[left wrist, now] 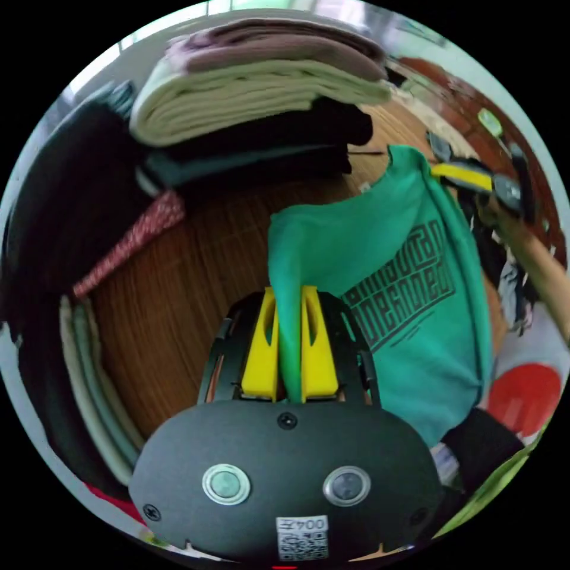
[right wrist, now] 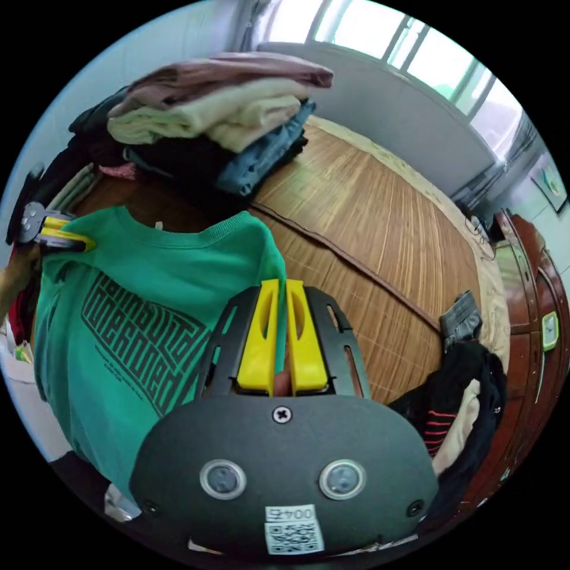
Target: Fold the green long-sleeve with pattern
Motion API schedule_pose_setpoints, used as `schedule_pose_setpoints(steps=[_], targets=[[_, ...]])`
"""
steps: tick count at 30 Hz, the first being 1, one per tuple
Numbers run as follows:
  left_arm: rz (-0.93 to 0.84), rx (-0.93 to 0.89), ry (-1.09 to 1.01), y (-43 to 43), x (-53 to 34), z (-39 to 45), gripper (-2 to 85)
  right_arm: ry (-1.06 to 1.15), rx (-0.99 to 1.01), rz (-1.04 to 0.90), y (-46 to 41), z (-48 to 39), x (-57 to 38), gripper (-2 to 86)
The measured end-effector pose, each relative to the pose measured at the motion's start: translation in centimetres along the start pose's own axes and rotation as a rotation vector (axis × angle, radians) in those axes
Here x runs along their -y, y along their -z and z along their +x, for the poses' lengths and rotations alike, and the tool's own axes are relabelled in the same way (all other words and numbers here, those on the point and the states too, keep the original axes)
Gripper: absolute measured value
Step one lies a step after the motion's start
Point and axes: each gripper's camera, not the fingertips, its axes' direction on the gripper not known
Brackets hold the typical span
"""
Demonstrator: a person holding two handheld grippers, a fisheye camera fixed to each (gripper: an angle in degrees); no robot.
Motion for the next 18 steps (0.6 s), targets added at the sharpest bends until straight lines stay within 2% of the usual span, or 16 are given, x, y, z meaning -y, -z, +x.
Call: schedule_pose_setpoints(steps=[3, 6, 8, 10, 13, 18], targets=[[-0.165, -0.043, -0.058, -3.3, 1.6, -0.7, 7.5, -0.173, -0.102, -0.158, -3.8, 2.3, 0.1, -0.4], [-0.199, -0.230, -0.033, -2.4, 1.1, -3.7, 7.9, -0.310, 0.014, -0.050, -1.5, 4.4, -2.2, -0.6], [-0.188, -0.362, -0.004, -1.1, 0.1, -5.7, 8.6, -0.318, 0.158, 0.033, 1.5, 3.9, -5.7, -0.7], [-0.089, -0.411, 0.137, 1.5, -1.8, -9.1, 10.9, -0.280, 0.240, 0.057, 3.6, 2.4, -8.9, -0.7], [-0.046, -0.518, 0.233, 2.9, -3.4, -11.8, 12.6, -0.241, 0.312, 0.025, 6.2, -1.3, -14.6, -0.7], [-0.113, -0.452, 0.285, 1.8, -2.8, -10.7, 14.2, -0.285, 0.334, -0.067, 8.7, -6.5, -22.7, -0.7]])
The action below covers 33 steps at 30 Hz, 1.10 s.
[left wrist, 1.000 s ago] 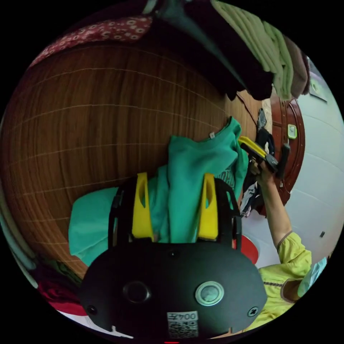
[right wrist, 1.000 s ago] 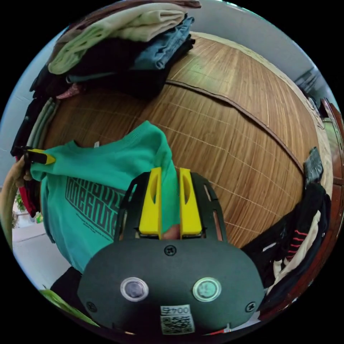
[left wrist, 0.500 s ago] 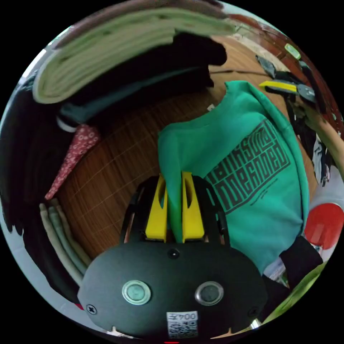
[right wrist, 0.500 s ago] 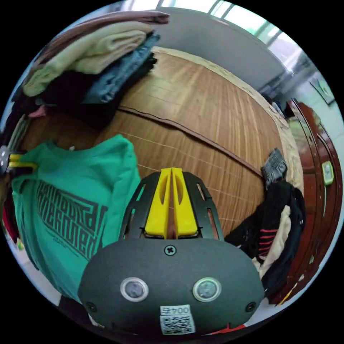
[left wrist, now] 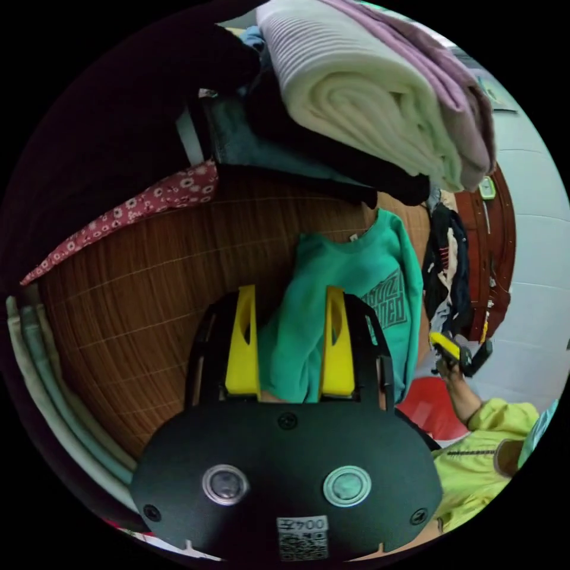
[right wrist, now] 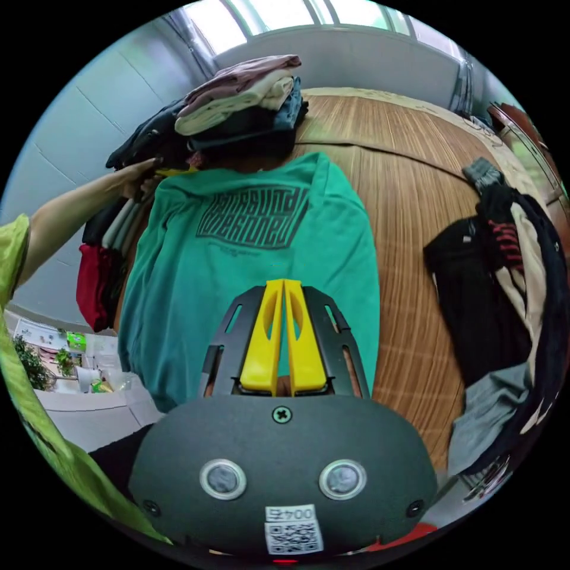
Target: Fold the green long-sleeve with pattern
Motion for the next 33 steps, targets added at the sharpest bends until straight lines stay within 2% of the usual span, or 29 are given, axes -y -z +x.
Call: schedule_pose_setpoints(steps=[3, 5, 6, 8, 9, 10, 11, 13, 14, 20, 22, 24, 27, 31, 33], targets=[[0.017, -0.070, 0.020, -1.8, 0.4, 1.1, 12.8, -0.058, 0.030, -0.058, -0.3, -1.3, -3.7, -0.6], [-0.046, -0.004, -0.001, -3.7, 0.5, 2.6, 7.1, -0.024, 0.007, -0.100, -1.1, -2.8, -5.5, -0.3], [-0.020, 0.153, -0.014, -4.3, 0.3, 4.2, 5.6, -0.008, 0.002, -0.117, -1.4, -3.2, -5.8, -0.2], [0.176, 0.375, -0.041, -3.4, -0.9, 7.6, 4.4, 0.040, -0.040, -0.168, -2.3, -4.4, -6.8, 0.7], [0.329, 0.552, -0.070, -3.0, -2.2, 10.4, 4.3, 0.040, -0.070, -0.179, -2.5, -4.5, -7.1, 1.4], [0.402, 0.706, -0.101, -3.7, -3.2, 12.9, 4.5, 0.026, -0.137, -0.204, -2.8, -4.3, -7.9, 2.8], [0.420, 0.769, -0.103, -4.3, -3.5, 13.9, 4.7, 0.000, -0.192, -0.229, -3.0, -3.7, -8.8, 3.3], [0.479, 1.069, 0.008, -6.0, -5.0, 16.4, 4.6, -0.063, -0.221, -0.223, -2.3, -2.4, -9.9, 3.9], [0.502, 1.117, 0.024, -6.2, -5.6, 16.9, 4.4, -0.094, -0.222, -0.193, -1.5, -1.8, -10.3, 4.8], [0.516, 1.035, 0.015, -3.5, -12.1, 19.3, 1.6, -0.081, -0.201, -0.180, 0.0, -2.0, -11.2, 16.9], [0.525, 0.804, -0.065, -1.6, -16.6, 20.4, 0.9, -0.061, -0.184, -0.219, -0.7, -2.7, -11.4, 18.0], [0.528, 0.592, -0.105, -1.1, -20.4, 21.2, 0.6, -0.043, -0.181, -0.247, -1.5, -3.6, -11.7, 17.7], [0.432, 0.420, -0.114, -3.6, -26.3, 23.4, 0.3, 0.015, -0.232, -0.303, -2.8, -5.4, -12.4, 14.5], [0.318, 0.323, -0.085, -8.8, -33.7, 26.4, 0.2, 0.008, -0.347, -0.325, -3.3, -6.8, -13.8, 5.5], [0.272, 0.334, -0.051, -11.1, -35.6, 26.9, 0.2, -0.071, -0.270, -0.293, -2.4, -5.9, -14.0, 3.5]])
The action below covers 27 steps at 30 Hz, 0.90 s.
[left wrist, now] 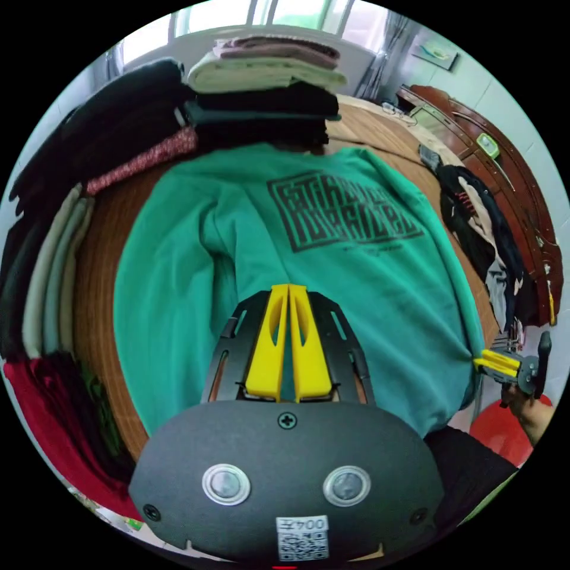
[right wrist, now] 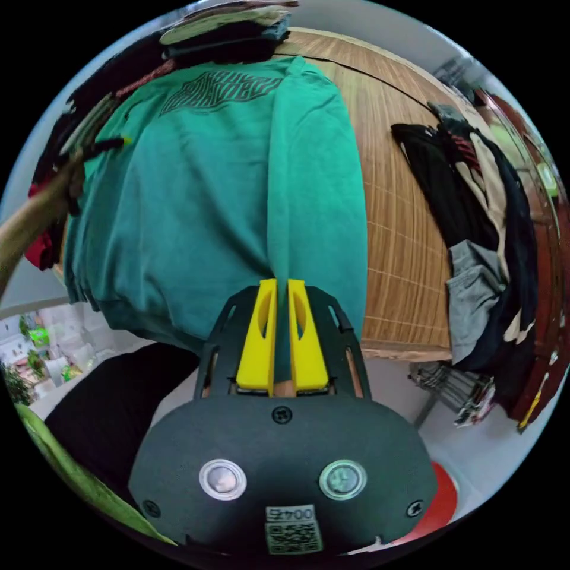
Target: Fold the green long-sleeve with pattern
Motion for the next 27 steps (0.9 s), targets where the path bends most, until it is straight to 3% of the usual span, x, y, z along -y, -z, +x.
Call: schedule_pose_setpoints(steps=[3, 6, 13, 17, 20, 22, 27], targets=[[0.044, 0.115, -0.073, -0.7, -1.9, 2.4, 0.2, -0.081, 0.133, -0.001, 1.0, 2.6, -0.3, 1.8], [0.031, 0.201, -0.121, -0.6, -1.3, 5.2, 0.2, -0.130, 0.133, 0.032, 2.9, 5.4, -0.4, 0.8], [0.066, 0.174, -0.092, 0.5, -0.7, 7.5, 0.2, -0.122, -0.283, 0.185, 12.1, 15.6, 4.3, 0.4], [0.066, 0.197, -0.100, 1.1, 0.1, 9.3, 0.2, -0.143, -0.480, 0.138, 11.3, 23.5, 10.5, 1.8], [0.078, 0.179, -0.078, 1.6, 0.8, 10.1, 0.2, -0.190, -0.460, -0.013, 7.1, 28.4, 15.4, 4.4], [0.080, 0.198, -0.086, 2.0, 1.5, 11.3, 0.2, -0.246, -0.460, -0.064, 5.8, 29.4, 17.3, 5.8], [0.095, 0.191, -0.040, 2.6, 3.1, 12.8, 0.2, -0.234, -0.367, 0.181, 8.6, 22.5, 16.2, 5.1]])
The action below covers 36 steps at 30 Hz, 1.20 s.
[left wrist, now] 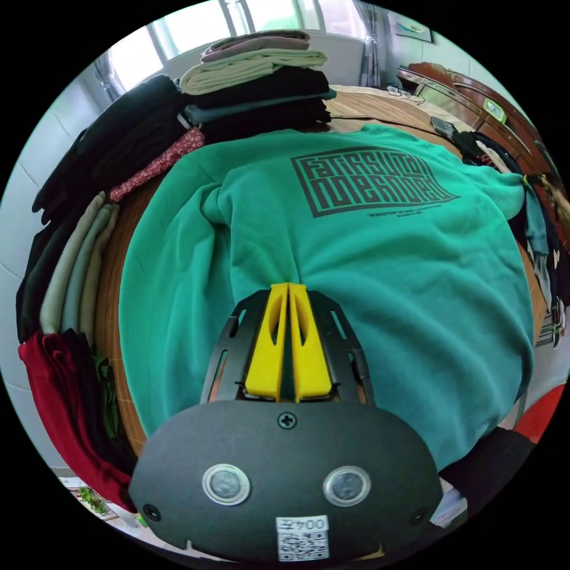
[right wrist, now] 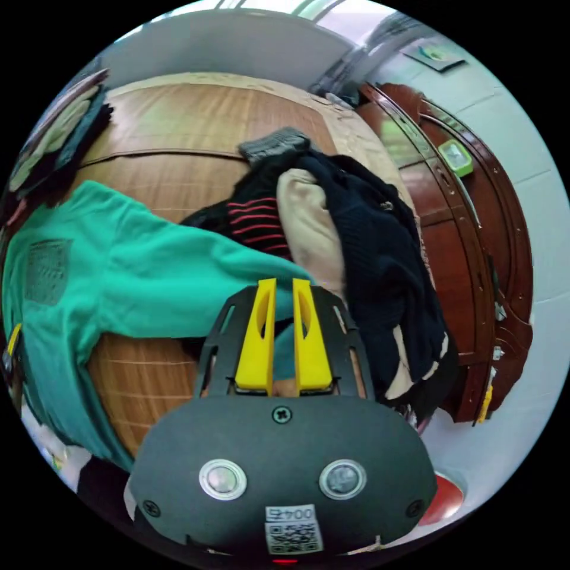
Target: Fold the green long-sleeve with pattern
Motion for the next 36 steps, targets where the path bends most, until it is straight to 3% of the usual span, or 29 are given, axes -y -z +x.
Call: schedule_pose_setpoints(steps=[4, 8, 15, 19, 22, 27, 30, 35, 36], targets=[[0.012, -0.025, 0.019, 0.5, 1.6, 0.8, 0.3, 0.203, 0.230, -0.049, 1.3, -8.4, -6.9, 0.3], [0.010, -0.033, 0.017, 0.9, 3.3, 1.6, 0.3, 0.339, 0.170, -0.192, -3.3, -15.1, -12.2, -0.6], [-0.020, -0.099, 0.027, 2.2, 7.6, 2.3, 0.3, 0.368, 0.033, -0.104, -4.0, -16.6, -13.7, -0.8], [0.034, -0.016, 0.115, 7.1, 7.6, 1.4, 0.7, 0.404, 0.004, -0.145, -4.5, -16.5, -13.4, -0.7], [-0.035, 0.102, 0.264, 8.2, 4.7, -1.4, 1.3, 0.281, 0.087, -0.218, -4.5, -14.9, -12.4, -0.7], [-0.239, 0.096, 0.311, 4.9, 0.9, -2.3, 6.8, 0.159, 0.405, -0.077, 1.1, -15.4, -14.4, -0.7], [-0.181, 0.126, 0.200, 3.8, 1.4, 0.0, 9.9, 0.234, 0.522, -0.055, 3.9, -19.0, -17.0, -0.7], [-0.175, 0.006, 0.247, 3.4, 2.9, -0.5, 13.1, 0.287, 0.617, -0.075, 6.3, -23.2, -19.6, -0.7], [-0.186, -0.062, 0.255, 3.6, 3.3, -0.5, 19.9, 0.288, 0.632, -0.079, 6.4, -23.4, -19.7, -0.7]])
